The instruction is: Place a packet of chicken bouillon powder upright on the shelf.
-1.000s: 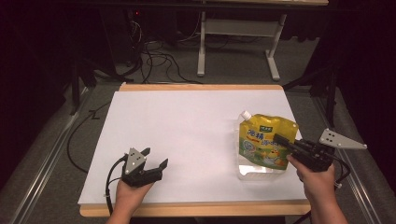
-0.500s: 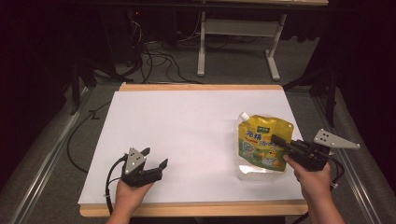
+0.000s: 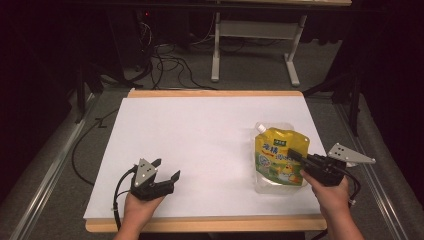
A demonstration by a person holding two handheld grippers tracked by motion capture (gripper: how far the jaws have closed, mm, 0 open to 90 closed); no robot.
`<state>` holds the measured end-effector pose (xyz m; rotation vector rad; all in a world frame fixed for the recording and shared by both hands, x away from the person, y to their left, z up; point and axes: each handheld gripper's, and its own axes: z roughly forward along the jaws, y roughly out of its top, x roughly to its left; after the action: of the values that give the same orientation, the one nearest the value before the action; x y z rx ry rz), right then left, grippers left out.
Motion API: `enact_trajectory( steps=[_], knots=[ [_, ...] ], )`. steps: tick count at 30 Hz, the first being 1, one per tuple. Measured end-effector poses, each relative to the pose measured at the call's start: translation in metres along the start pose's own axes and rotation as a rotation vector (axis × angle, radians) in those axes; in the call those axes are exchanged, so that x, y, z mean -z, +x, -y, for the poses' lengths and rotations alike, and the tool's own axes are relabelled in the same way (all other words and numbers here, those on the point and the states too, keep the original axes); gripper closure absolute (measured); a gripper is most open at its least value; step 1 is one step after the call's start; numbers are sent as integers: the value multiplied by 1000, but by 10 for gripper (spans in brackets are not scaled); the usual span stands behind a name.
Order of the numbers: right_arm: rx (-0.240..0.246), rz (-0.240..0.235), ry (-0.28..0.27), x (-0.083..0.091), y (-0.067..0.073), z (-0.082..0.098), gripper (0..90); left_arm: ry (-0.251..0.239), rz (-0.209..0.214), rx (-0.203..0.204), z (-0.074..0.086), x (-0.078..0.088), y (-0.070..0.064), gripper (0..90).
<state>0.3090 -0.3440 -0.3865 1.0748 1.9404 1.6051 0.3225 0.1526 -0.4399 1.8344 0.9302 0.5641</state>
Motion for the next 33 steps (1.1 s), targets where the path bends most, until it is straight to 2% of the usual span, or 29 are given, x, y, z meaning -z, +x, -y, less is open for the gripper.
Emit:
enact_trajectory(
  steps=[8, 16, 22, 25, 26, 27, 29, 31, 32, 33],
  knots=[
    [-2, 17, 7, 3, -2, 9, 894, 0, 3, -2, 0, 0, -1, 232],
    [-1, 40, 22, 14, -4, 21, 883, -9, 17, 9, 0, 0, -3, 233],
    [-1, 39, 28, 13, -2, 23, 878, -8, 25, 4, -1, 0, -3, 232],
    [4, 45, 46, 11, -1, 24, 804, -9, 28, 0, -1, -1, -4, 232],
    [4, 45, 46, 11, -1, 24, 804, -9, 28, 0, -1, -1, -4, 232],
    [-1, 47, 40, 12, -1, 22, 745, -9, 30, 1, -1, -2, -4, 232],
    [-2, 50, 34, 13, -1, 21, 719, -8, 32, 4, -1, -3, -5, 233],
    [-6, 63, 24, 15, 0, 19, 629, -6, 36, 2, -1, -4, -5, 232],
    [-6, 63, 24, 15, 0, 19, 629, -6, 36, 2, -1, -4, -5, 232],
    [-6, 71, 22, 16, 1, 18, 577, -3, 38, -4, -2, -4, -6, 232]
  ],
)
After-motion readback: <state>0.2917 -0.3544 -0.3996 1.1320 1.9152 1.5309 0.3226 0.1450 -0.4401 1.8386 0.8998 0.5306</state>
